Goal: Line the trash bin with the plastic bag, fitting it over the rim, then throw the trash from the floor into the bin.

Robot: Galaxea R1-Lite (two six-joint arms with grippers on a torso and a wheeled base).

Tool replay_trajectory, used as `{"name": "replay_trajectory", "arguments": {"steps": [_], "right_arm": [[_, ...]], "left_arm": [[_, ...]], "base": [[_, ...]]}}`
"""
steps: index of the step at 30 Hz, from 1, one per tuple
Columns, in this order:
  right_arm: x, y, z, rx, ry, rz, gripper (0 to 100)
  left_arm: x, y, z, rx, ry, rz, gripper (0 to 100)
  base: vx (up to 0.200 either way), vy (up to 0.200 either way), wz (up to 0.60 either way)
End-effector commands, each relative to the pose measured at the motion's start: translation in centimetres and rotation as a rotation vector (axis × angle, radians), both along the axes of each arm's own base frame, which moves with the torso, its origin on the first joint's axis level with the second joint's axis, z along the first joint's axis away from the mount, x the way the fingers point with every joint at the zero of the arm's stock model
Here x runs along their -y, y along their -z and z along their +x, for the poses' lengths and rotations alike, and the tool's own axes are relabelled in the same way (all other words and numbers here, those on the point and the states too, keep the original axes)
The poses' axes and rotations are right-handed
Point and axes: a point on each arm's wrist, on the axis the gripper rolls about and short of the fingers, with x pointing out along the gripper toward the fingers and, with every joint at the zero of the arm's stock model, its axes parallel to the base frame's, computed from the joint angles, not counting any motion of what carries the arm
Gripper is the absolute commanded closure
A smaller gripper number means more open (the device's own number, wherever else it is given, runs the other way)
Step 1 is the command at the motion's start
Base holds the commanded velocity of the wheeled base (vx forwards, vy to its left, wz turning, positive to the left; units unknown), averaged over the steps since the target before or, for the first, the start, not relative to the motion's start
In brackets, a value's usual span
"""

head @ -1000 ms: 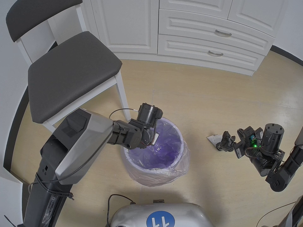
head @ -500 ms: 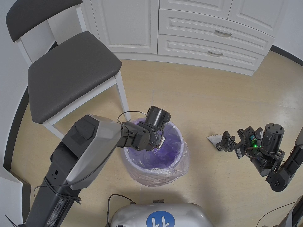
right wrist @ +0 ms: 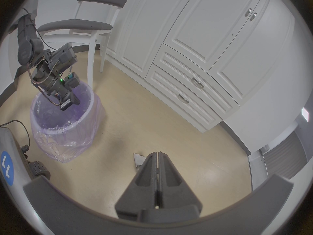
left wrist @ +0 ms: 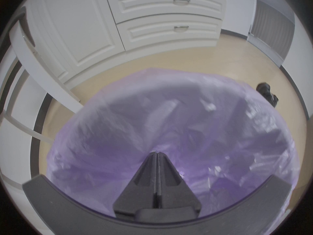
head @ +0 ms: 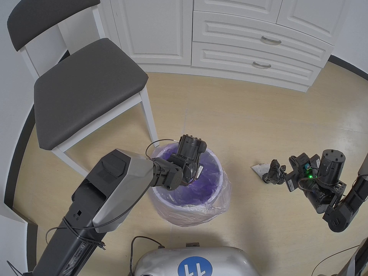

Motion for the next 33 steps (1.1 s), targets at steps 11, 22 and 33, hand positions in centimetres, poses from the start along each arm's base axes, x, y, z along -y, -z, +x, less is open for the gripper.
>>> {"name": "replay_trajectory", "arguments": {"steps": [11, 22, 33], "right_arm": [[0.0, 0.0, 0.0, 0.002, -0.001, 0.002, 100], [0.0, 0.0, -0.2, -0.003, -0.006, -0.015, 100], [-0.1, 0.1, -0.2, -0.003, -0.008, -0.016, 100]], "left_arm": [[-0.1, 0.2, 1.2, 0.116, -0.033, -0.12, 100], [-0.2, -1.1, -1.5, 0.059, -0.035, -0.13, 100], [1.7, -0.9, -3.4, 0.049, 0.04, -0.152, 100]], "base": [[0.0, 0.0, 0.0], [0.0, 0.0, 0.0], [0.0, 0.0, 0.0]]}}
